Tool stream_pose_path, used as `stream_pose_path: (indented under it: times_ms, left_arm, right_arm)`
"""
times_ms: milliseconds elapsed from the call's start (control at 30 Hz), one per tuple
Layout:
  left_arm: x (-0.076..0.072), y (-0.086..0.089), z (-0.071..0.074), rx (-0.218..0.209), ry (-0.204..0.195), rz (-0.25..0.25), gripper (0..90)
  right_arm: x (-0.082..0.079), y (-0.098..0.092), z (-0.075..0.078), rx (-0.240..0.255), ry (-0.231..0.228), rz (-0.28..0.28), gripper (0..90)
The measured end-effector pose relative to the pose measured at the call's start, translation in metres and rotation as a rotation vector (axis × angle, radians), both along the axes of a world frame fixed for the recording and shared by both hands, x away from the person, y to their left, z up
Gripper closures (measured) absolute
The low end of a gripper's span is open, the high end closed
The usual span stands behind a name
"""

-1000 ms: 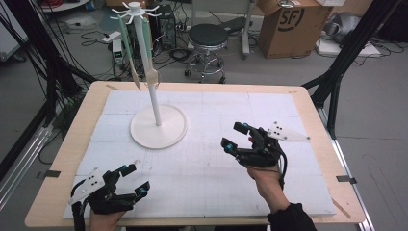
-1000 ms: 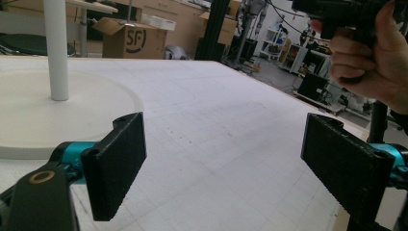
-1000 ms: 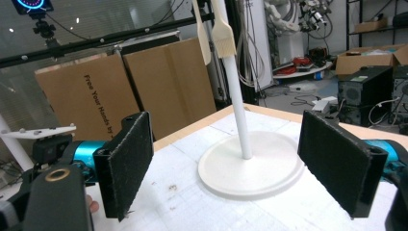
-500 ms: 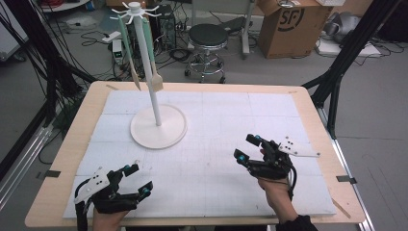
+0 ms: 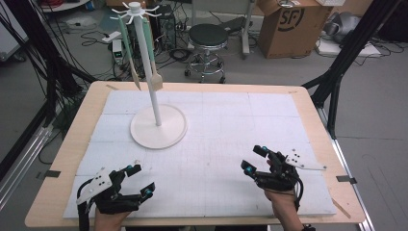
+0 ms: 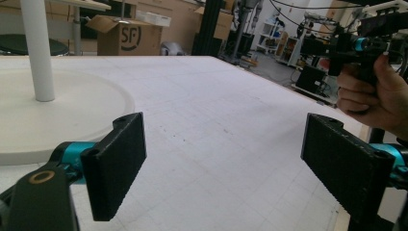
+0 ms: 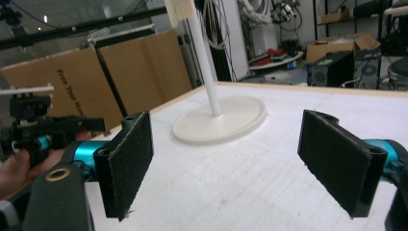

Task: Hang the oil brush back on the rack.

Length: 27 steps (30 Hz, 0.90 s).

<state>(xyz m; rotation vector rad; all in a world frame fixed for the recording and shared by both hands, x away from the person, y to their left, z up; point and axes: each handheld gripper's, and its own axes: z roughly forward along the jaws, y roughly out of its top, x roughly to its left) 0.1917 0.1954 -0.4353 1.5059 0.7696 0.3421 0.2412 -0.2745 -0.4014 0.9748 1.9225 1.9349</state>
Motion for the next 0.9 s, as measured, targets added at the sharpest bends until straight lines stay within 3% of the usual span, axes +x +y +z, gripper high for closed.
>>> stream_pose_path:
  times_ms: [567, 900]
  left_arm:
    - [0.000, -0.001, 0.000, 0.009, -0.006, -0.001, 16.4]
    - [0.000, -0.002, -0.001, 0.013, -0.004, -0.004, 16.4]
  right_arm:
    - [-0.010, -0.004, -0.016, -0.021, 0.049, -0.026, 19.3]
    - [-0.008, -0.001, -0.020, -0.071, 0.068, -0.020, 19.1]
